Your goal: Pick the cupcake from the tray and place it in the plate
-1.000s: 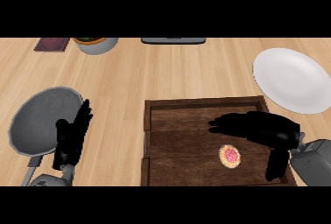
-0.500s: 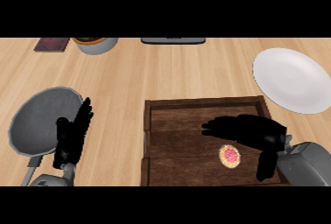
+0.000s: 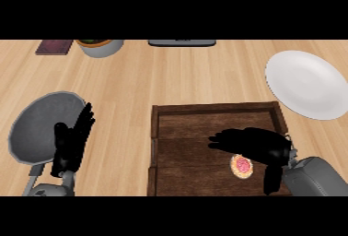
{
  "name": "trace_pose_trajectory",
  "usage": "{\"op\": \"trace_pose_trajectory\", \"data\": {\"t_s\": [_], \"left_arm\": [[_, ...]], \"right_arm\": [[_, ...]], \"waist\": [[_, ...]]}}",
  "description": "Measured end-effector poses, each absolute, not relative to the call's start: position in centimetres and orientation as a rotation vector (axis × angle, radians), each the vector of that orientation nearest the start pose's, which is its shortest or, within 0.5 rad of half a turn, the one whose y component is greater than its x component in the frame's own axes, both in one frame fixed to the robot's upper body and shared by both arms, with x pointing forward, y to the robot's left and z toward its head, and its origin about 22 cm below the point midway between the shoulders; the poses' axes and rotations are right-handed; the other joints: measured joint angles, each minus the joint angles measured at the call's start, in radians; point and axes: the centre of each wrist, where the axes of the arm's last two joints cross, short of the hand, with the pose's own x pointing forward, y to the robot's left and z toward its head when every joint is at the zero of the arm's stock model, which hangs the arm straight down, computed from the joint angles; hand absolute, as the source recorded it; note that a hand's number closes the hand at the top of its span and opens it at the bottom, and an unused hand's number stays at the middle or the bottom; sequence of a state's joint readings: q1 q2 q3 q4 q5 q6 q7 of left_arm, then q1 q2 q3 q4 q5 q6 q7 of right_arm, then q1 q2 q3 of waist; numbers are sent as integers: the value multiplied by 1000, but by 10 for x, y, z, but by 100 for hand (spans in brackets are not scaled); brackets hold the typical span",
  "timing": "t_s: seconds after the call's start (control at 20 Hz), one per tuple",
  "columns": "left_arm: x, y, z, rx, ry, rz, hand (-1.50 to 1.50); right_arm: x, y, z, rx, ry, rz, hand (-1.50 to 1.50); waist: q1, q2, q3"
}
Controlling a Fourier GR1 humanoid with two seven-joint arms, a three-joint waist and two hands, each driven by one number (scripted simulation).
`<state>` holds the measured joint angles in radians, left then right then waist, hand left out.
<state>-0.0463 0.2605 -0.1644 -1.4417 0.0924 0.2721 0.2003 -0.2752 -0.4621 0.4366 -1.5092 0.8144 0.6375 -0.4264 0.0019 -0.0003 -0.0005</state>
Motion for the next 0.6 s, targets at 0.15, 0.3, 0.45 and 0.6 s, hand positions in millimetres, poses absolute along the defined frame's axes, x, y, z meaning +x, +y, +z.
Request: {"op": "trace_pose_trajectory", "data": {"t_s": [0.15,0.3,0.45,0.6], "left_arm": [[249,251,-12,247,-1278,-36,0],[246,252,-9,244,-1283,-34,0],[246,251,-8,240,-1284,-34,0],[250,252,-11,243,-1287,-34,0]], "right_arm": [[284,-221,44,26,-1346,1911,150],[292,-221,33,21,-1388,1924,150],[288,-217,33,19,-1434,1929,150],[293,-221,41,-19,-1483,1909,150]], "waist": [[1,0,0],[3,0,0],[2,0,0],[0,0,0]]}}
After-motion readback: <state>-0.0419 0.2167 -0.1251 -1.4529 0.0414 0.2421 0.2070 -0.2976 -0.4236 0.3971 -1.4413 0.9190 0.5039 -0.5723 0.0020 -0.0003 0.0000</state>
